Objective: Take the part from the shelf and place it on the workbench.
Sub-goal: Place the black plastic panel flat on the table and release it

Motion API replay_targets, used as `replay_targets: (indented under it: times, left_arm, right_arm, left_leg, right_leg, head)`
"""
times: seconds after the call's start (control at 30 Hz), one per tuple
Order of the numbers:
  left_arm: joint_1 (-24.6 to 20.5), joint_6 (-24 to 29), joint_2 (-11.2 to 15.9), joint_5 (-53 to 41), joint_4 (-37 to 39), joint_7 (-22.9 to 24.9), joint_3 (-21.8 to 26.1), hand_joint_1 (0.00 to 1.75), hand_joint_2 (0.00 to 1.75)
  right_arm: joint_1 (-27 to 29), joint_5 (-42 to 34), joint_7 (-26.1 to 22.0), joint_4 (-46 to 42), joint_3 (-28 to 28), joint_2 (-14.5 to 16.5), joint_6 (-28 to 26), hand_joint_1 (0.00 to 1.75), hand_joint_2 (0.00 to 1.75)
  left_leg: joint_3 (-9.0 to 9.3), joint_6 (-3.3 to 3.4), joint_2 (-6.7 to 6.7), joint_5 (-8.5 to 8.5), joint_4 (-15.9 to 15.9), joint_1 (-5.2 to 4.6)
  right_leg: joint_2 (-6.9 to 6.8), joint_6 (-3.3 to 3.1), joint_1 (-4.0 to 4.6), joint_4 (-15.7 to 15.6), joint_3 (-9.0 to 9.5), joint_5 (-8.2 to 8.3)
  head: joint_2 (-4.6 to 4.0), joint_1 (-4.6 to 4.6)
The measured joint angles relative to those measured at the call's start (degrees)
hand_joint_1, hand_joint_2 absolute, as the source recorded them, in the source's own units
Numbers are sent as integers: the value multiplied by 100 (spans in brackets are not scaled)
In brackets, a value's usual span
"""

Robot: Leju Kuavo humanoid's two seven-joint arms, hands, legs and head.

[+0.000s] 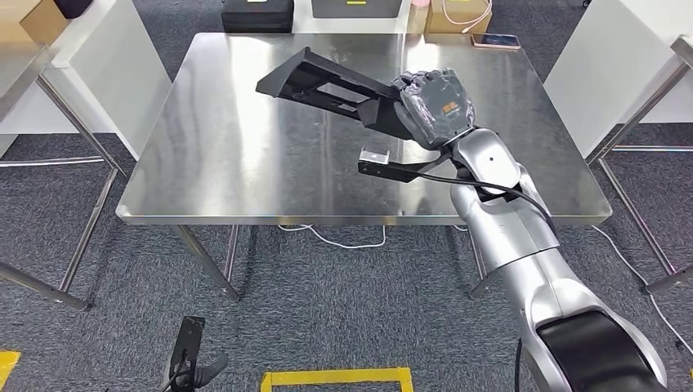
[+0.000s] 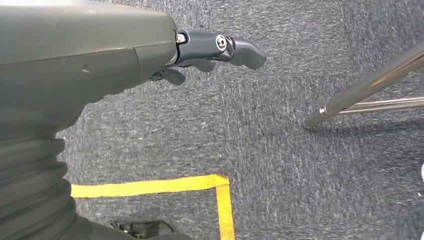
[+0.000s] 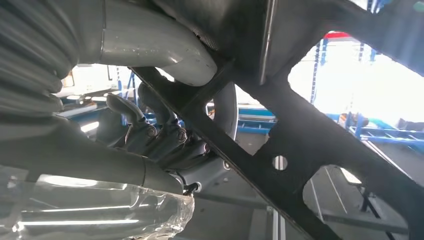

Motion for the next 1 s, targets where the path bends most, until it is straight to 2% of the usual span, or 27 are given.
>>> replay_targets:
  times: [0.03,0.07,0.17,0.23,0.27,0.33,0.37,0.4,0.43,0.5,0.53,0.57,0.6,0.67,0.73,0.77,0.87,0.9,0.93,0.97,1.0]
  left_arm:
    - [0,0,-1,2,0,-6,3,0,175]
    - [1,3,0,5,0,-9,5,0,175]
    - [17,28,3,14,0,-13,13,0,175]
    - [20,45,5,17,0,-28,17,0,175]
    - [20,48,5,23,0,-36,17,0,175]
    - [31,50,4,40,0,-45,17,0,175]
    - [40,50,5,49,0,-45,18,0,175]
    - [49,51,5,52,0,-45,19,0,175]
    - [55,52,7,52,0,-46,19,0,175]
    - [58,55,19,51,0,-46,19,0,175]
    - [60,56,30,50,0,-48,18,0,175]
    - [59,58,39,50,-1,-50,17,0,175]
    - [59,60,48,50,-1,-52,17,0,175]
    - [61,60,41,50,-2,-56,19,0,175]
    - [65,63,33,50,-3,-60,24,0,175]
    - [63,64,30,51,-4,-62,26,0,175]
    - [78,63,14,52,-3,-63,28,0,175]
    - [93,63,6,52,-2,-60,29,0,175]
    - [104,63,2,51,-2,-57,29,0,175]
    - [111,63,1,51,-2,-55,29,0,175]
    - [115,63,0,51,-2,-54,29,0,175]
  right_arm:
    - [0,3,3,3,13,15,12,166,175]
    - [4,7,3,10,25,30,25,166,175]
    - [18,9,-7,36,49,57,53,166,175]
    - [14,-2,-22,43,53,82,54,166,175]
    - [14,-5,-27,44,55,97,54,166,175]
    - [21,-7,-34,55,63,122,55,166,175]
    - [28,-7,-35,62,72,137,56,166,175]
    - [34,-5,-35,68,83,149,57,166,175]
    - [37,-4,-35,72,92,161,57,166,175]
    - [37,-4,-35,75,101,181,57,166,175]
    - [31,-5,-36,77,103,192,57,166,175]
    - [26,-5,-36,79,106,201,58,166,175]
    - [24,-5,-36,81,108,206,60,166,175]
    - [23,-3,-37,81,115,210,63,166,175]
    - [15,-3,-35,81,118,203,66,166,175]
    - [6,-2,-34,81,120,198,68,166,175]
    - [38,11,-28,92,128,181,75,166,175]
    - [68,15,-24,96,131,173,80,166,175]
    - [94,15,-19,97,132,163,86,166,175]
    - [110,16,-13,97,133,151,92,166,175]
    - [120,17,-8,98,134,136,99,166,175]
  left_leg:
    - [-2,-53,-16,-28,27,2]
    - [-13,-96,-32,-47,48,-2]
    - [-37,-161,-48,-79,76,22]
    - [-124,-203,24,-206,308,45]
    - [-266,-220,68,-336,600,49]
    - [-728,-228,108,-624,1412,48]
    - [-941,-215,111,-670,1713,46]
    - [-1068,-188,111,-609,1828,38]
    - [-1073,-140,110,-420,1695,23]
    - [-814,25,112,81,975,-44]
    - [-665,113,120,248,632,-87]
    - [-552,188,128,304,391,-133]
    - [-486,240,136,278,263,-166]
    - [-375,277,138,224,92,-185]
    - [-226,283,125,217,-37,-151]
    - [-162,278,114,208,-78,-128]
    - [-80,243,82,120,-91,-111]
    - [-44,221,66,84,-90,-107]
    - [4,192,48,43,-88,-100]
    - [60,159,32,-2,-86,-90]
    - [114,122,18,-49,-85,-83]
  right_leg:
    - [21,25,-14,-322,157,110]
    - [40,11,-16,-497,247,155]
    - [63,-138,9,-505,274,107]
    - [64,-236,6,-504,324,64]
    - [63,-287,12,-507,356,40]
    - [60,-378,55,-507,416,-15]
    - [61,-412,85,-506,450,-46]
    - [63,-437,113,-506,489,-78]
    - [66,-454,144,-507,541,-116]
    - [70,-463,184,-518,662,-201]
    - [70,-457,212,-531,707,-240]
    - [67,-442,213,-550,733,-268]
    - [62,-416,213,-557,748,-271]
    - [48,-351,237,-573,781,-261]
    - [40,-319,258,-412,733,-316]
    - [39,-312,251,-167,597,-385]
    - [40,-291,196,898,-105,-688]
    - [40,-266,175,1042,-269,-719]
    - [39,-204,151,947,-321,-623]
    - [35,-115,121,640,-272,-417]
    - [25,-21,88,199,-163,-129]
  head:
    - [1,4]
    - [1,4]
    - [1,-20]
    - [1,-38]
    - [1,-47]
    - [1,-52]
    - [1,-53]
    - [1,-52]
    - [1,-52]
    - [1,-44]
    - [1,-27]
    - [1,-24]
    - [1,-27]
    - [1,-54]
    - [1,-51]
    - [1,-50]
    - [0,-48]
    - [0,-48]
    - [0,-47]
    - [0,-48]
    - [0,-45]
